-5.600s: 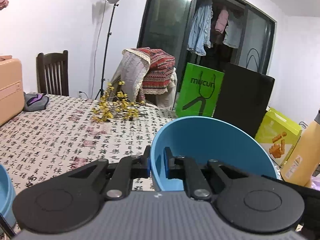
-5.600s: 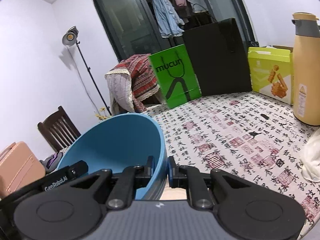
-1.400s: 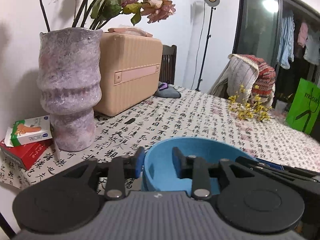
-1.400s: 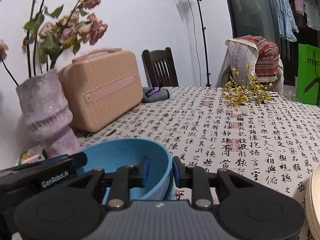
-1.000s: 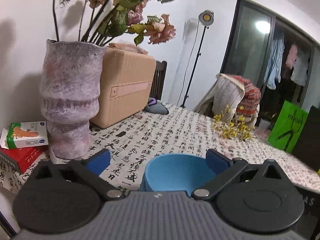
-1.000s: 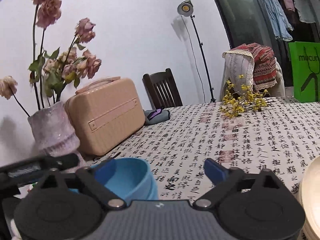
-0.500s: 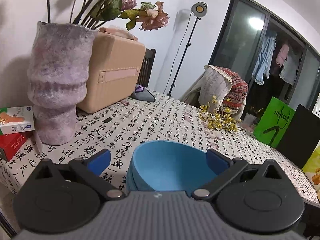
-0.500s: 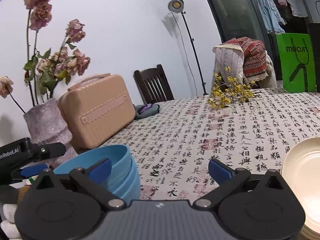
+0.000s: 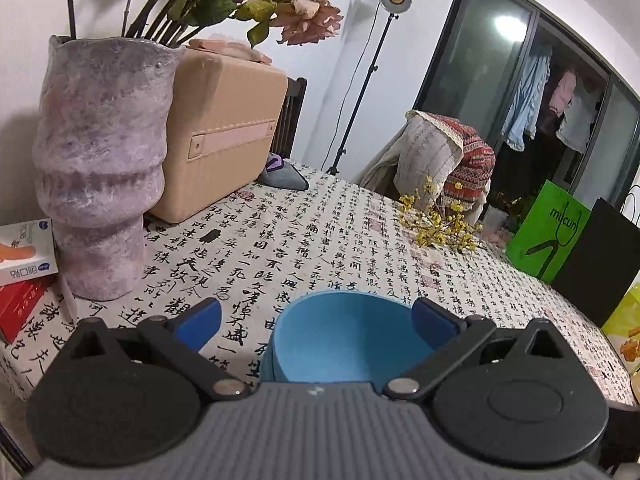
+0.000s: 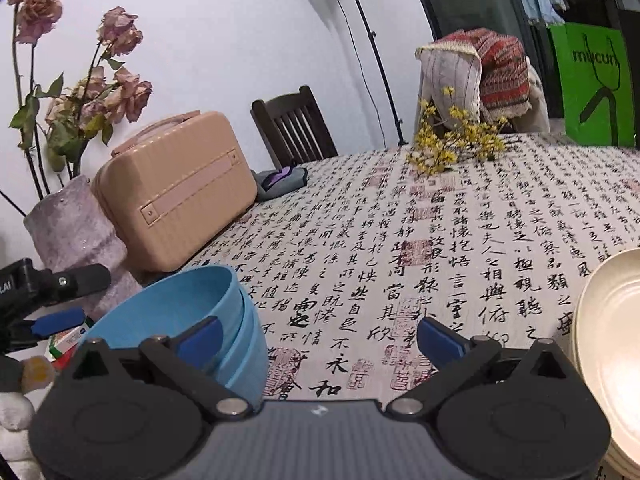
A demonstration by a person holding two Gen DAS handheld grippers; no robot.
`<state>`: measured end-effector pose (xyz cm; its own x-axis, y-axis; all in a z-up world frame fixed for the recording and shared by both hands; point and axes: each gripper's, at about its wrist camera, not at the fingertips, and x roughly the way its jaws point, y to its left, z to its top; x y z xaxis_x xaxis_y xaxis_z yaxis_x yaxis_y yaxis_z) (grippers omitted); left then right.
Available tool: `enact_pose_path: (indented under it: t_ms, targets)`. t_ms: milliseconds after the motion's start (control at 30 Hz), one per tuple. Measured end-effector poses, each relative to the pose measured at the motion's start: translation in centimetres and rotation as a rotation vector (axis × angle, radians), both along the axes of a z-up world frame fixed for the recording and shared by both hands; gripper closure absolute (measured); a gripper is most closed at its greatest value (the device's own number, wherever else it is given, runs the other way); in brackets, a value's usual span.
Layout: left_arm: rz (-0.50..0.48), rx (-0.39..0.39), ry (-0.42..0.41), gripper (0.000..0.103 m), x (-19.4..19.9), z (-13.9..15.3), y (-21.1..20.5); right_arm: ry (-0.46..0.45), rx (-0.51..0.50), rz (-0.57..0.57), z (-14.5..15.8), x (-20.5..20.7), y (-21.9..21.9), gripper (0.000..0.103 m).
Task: Organize plates and bowls
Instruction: 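Grip the rim of the stacked light-blue bowls with both grippers and lift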
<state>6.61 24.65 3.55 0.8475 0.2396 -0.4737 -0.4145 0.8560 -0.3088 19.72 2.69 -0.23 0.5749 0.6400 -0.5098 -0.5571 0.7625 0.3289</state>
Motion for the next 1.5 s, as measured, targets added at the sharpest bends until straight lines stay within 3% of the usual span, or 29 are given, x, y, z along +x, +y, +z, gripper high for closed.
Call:
enact_pose_path:
  t_ms: [233,500,833,1200,1500]
  targets:
    - [-0.024,-0.04,0.034,0.0,0.9,-0.1,1.3,0.13,0.034,-0.018,0.2,2.1,0.3,0.0]
    - [-0.037,-0.052,0.04,0.0,1.2,0.0,1.6,0.155,0.088,-0.05,0.5,2.6,-0.3,0.0]
    - [-0.052,-0.063,0.073,0.0,2.1,-0.2,1.4,0.312,0.21,-0.037,0.6,3.9,-0.8,0.0]
    - [-0.038,-0.124,0.151,0.0,3.4,-1.6,1.6,0.333,0.096,0.068,1.5,3.9,2.1,0.0]
    - [-0.009,-0.164,0.19,0.0,3.7,-2.9,1.9,0.434,-0.001,0.118,-0.1,4.4,4.7,0.0]
